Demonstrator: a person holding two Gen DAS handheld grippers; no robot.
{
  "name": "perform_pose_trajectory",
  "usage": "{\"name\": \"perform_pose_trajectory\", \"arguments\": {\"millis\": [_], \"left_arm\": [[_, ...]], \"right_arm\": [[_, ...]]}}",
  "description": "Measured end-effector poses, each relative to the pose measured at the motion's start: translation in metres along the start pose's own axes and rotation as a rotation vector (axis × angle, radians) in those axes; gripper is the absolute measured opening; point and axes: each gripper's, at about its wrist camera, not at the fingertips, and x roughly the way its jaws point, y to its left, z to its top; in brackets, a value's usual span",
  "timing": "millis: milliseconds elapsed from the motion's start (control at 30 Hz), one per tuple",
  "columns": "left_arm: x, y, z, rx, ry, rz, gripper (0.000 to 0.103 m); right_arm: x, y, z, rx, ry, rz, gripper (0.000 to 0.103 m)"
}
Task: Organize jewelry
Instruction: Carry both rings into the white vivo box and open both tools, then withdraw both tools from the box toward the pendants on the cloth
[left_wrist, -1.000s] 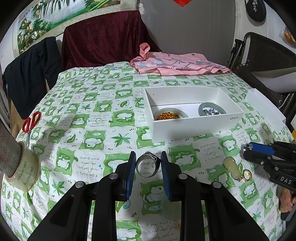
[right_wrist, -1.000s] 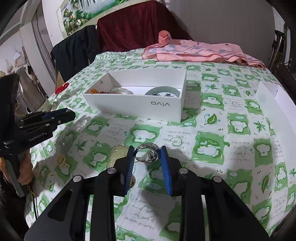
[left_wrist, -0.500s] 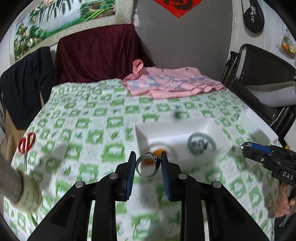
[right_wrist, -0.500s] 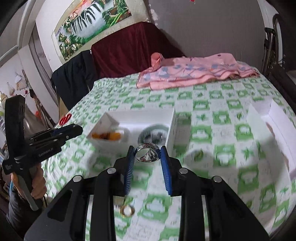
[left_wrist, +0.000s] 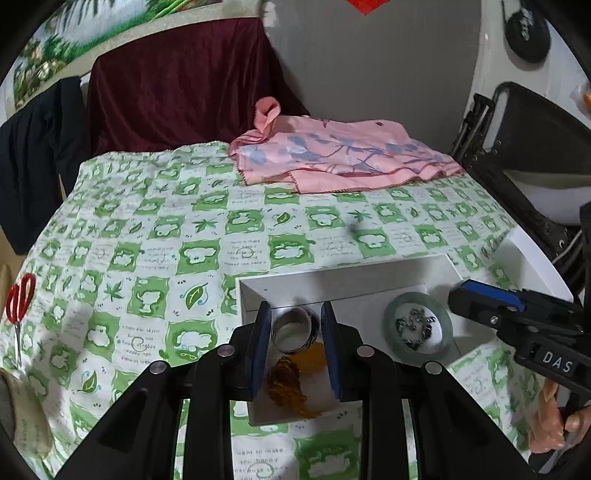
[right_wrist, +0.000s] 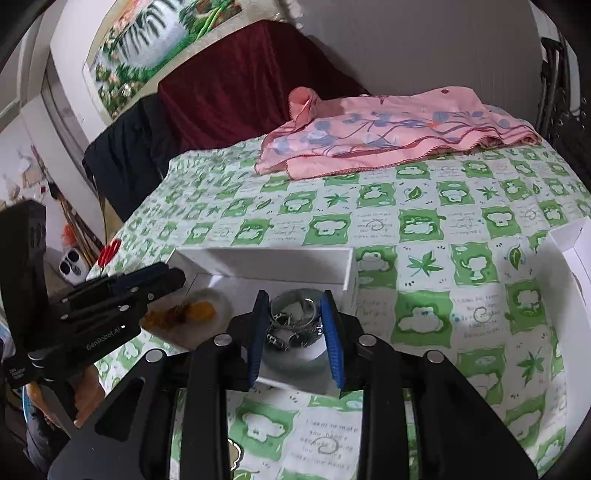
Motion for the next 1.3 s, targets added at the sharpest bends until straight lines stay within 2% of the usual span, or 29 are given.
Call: {"name": "perform_pose_trajectory", "arguments": {"millis": [167,300,500,567,633,800,900,1300], "left_arm": [[-0.007,0.007,-0.001,-0.022,-0.026,-0.030,0.035],[-0.014,0.011,-0.002,-0.039,-0.050,-0.025,0.040],[-0.018,0.026,-0.005,-0.096,-0.057,-0.017,0.052],[-0.019,0.032,-0.007,-0.114,-0.057,-0.016,0.055],[-0.020,0.037,-0.008,-0.125,-0.056,-0.011,0.057],[-0.022,0.044,-0.013,-0.146,-0.054,0.000,0.068],[-0.023,0.049,-0.016,-0.163,-0.055,0.016,0.076],[-0.034,0.073,-0.044,-0.233,-0.025,0.076,0.081]], "right_arm": [[-0.007,-0.010,0.000,0.043,-0.036,0.037,0.030],[-0.011,-0.017,-0.002,0.071,-0.050,0.054,0.032],[-0.012,-0.030,-0.008,0.119,-0.063,0.039,0.046],[-0.014,-0.035,-0.009,0.138,-0.078,0.038,0.052],[-0.018,-0.038,-0.010,0.157,-0.099,0.028,0.064],[-0.020,-0.048,-0.014,0.192,-0.121,-0.019,0.075],[-0.019,-0.049,-0.016,0.193,-0.114,-0.039,0.077],[-0.031,-0.042,-0.036,0.181,-0.117,-0.053,0.081]]}}
